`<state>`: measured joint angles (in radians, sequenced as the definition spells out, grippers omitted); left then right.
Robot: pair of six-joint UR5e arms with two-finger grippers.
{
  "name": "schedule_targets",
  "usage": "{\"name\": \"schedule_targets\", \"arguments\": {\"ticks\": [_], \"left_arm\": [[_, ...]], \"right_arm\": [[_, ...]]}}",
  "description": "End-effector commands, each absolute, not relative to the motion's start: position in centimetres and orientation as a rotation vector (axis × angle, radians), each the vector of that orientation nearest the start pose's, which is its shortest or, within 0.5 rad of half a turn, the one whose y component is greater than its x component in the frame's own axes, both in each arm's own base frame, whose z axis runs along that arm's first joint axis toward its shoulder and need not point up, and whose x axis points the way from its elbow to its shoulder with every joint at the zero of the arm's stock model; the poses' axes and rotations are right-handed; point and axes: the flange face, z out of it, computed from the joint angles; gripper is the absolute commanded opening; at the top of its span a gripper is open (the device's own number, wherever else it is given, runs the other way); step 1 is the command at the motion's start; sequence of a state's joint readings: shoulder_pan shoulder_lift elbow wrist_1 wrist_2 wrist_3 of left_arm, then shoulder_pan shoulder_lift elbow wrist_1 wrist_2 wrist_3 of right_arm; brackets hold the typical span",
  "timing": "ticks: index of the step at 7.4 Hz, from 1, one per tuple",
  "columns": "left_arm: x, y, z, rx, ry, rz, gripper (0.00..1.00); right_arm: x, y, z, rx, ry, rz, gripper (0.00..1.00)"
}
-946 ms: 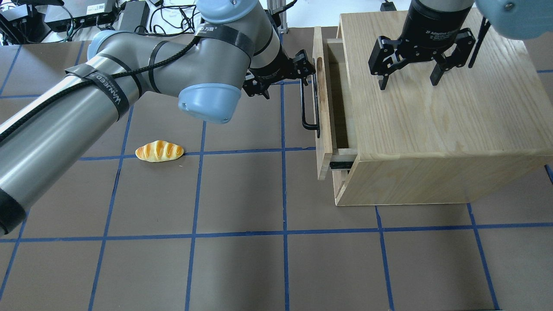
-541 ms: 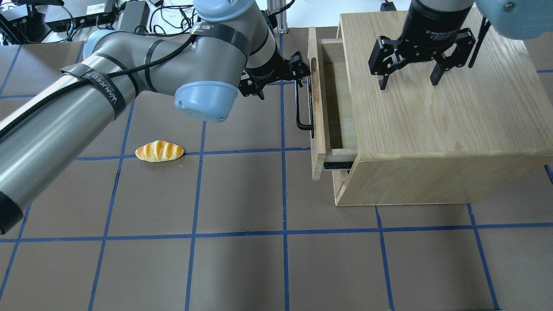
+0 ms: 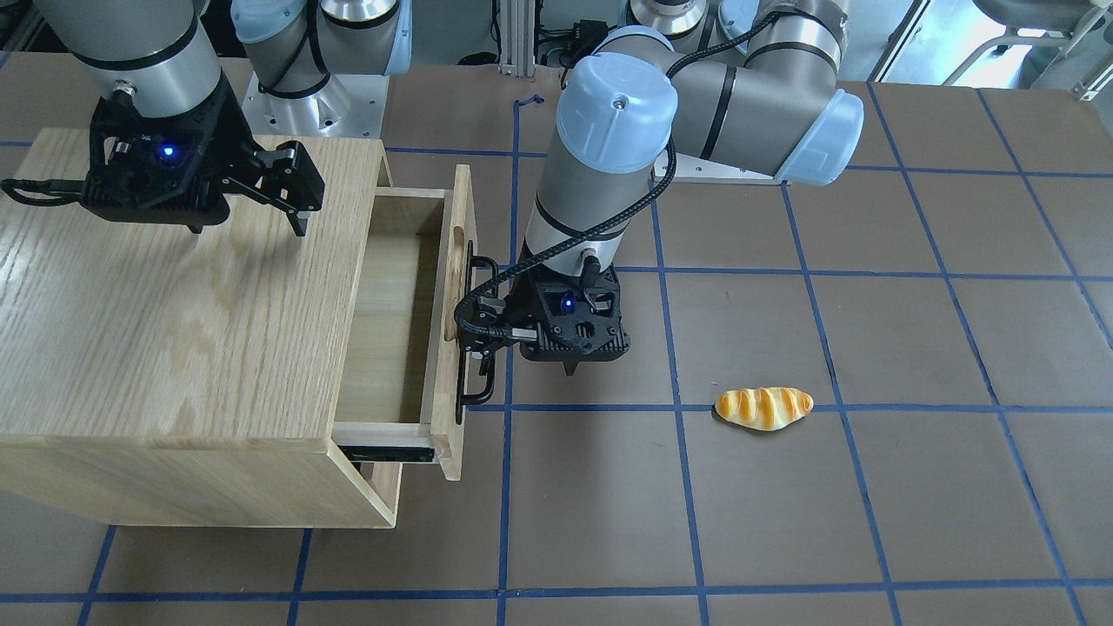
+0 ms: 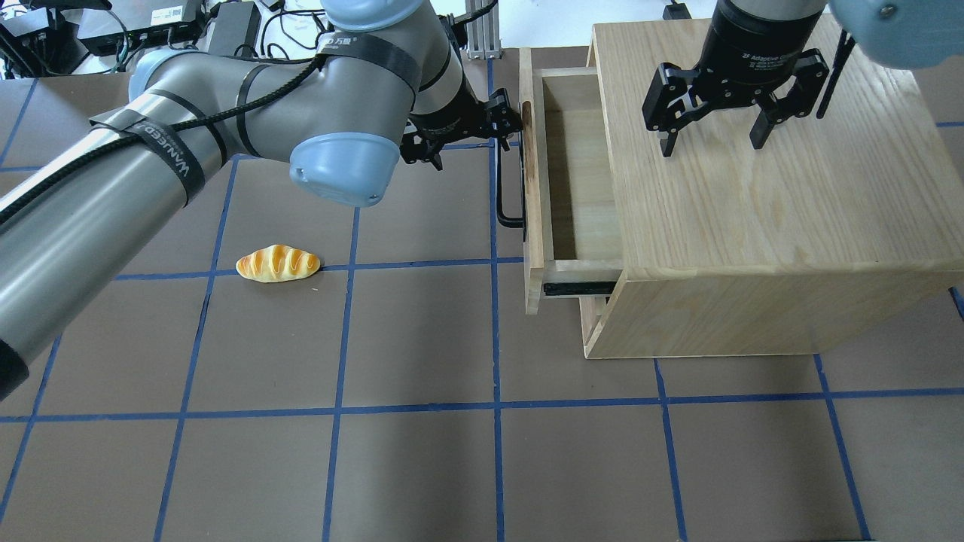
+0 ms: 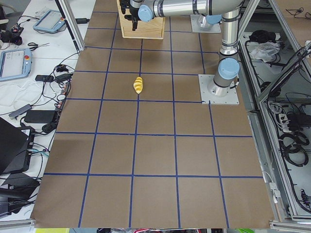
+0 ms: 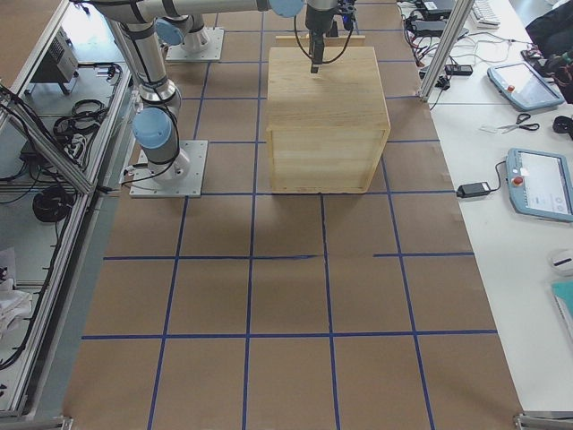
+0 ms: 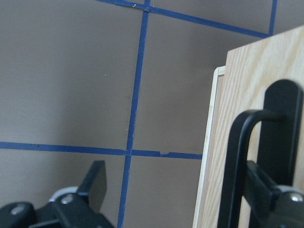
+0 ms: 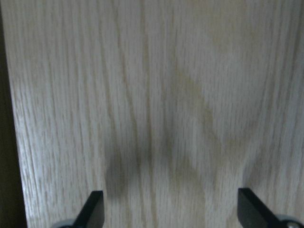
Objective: Open upper drawer
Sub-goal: 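Pull the handle with the left gripper, sliding the drawer outward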
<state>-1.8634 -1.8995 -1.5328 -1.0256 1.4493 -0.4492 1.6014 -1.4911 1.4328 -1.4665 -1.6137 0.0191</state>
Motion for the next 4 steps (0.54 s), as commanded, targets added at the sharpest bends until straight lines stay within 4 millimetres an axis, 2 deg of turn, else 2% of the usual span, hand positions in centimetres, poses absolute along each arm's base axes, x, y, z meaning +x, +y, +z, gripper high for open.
{"name": "schedule_targets", "arguments": {"ticks": [1,3,4], "left_arm": [[-30.8,-57.2,38.0,-0.257,3.303,-0.308,1.00],[-29.5,-57.8,37.9,-0.271,3.296,-0.296,1.00],[-29.2,-57.7,37.8,-0.224,3.292,-0.279,1.00]], "right_arm": [[14.5,-51.6,50.4,-0.019,3.185,0.074,1.00],[14.5,-51.6,50.5,-0.019,3.185,0.072,1.00],[14.5,-51.6,50.4,-0.019,3.185,0.074,1.00]]}}
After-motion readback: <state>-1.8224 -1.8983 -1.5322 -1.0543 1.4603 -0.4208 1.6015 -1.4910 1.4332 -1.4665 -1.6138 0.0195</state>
